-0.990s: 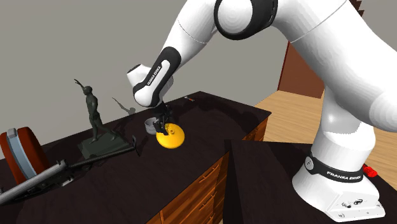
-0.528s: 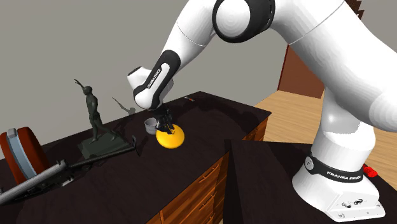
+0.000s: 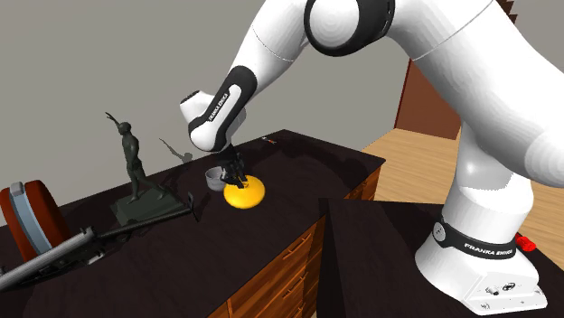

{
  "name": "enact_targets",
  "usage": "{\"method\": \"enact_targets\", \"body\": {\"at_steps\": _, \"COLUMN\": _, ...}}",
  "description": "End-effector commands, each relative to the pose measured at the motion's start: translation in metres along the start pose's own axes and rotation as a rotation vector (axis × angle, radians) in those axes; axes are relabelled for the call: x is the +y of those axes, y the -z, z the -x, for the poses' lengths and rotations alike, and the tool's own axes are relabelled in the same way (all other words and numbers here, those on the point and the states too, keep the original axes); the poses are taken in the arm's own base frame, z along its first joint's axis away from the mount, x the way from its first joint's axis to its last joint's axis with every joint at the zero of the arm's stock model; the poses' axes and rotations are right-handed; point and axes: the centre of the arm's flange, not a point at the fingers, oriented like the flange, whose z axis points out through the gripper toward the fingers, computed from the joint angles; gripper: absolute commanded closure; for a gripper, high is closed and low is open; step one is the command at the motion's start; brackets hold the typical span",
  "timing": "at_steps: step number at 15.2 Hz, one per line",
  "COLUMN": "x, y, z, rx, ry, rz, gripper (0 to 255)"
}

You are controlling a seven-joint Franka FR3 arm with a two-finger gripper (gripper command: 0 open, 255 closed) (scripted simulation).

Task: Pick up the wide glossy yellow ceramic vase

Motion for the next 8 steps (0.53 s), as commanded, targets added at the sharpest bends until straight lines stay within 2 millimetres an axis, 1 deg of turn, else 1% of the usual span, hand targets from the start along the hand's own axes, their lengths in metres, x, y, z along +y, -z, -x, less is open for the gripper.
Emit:
{"method": "enact_targets", "body": {"at_steps": 1, "x": 0.003, "y": 0.009, "z": 0.003, "rx": 0.0, "ry": 0.0, "rz": 0.0, "gripper": 255}}
{"method": "enact_targets", "body": {"at_steps": 8, "x": 0.013, "y": 0.044, "z": 0.012, "rx": 0.0, "ry": 0.0, "rz": 0.0, "gripper": 255}}
